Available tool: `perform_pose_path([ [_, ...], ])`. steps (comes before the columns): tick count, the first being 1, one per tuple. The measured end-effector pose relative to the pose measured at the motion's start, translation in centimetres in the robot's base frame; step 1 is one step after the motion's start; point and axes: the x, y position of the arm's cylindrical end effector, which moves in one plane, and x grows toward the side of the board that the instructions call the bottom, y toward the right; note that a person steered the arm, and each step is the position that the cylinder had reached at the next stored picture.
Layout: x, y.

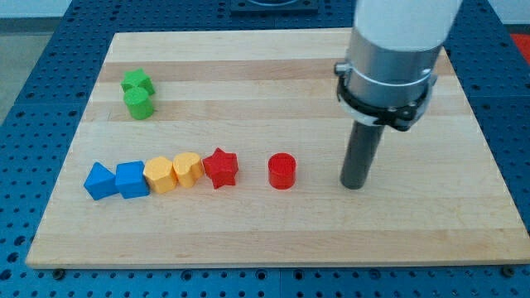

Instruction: Push red circle into red star

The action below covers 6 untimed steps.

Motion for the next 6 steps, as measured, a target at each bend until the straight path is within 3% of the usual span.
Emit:
perform_pose_path([
  [4,-0.4,-8.5],
  [6,-1.7,-4.7],
])
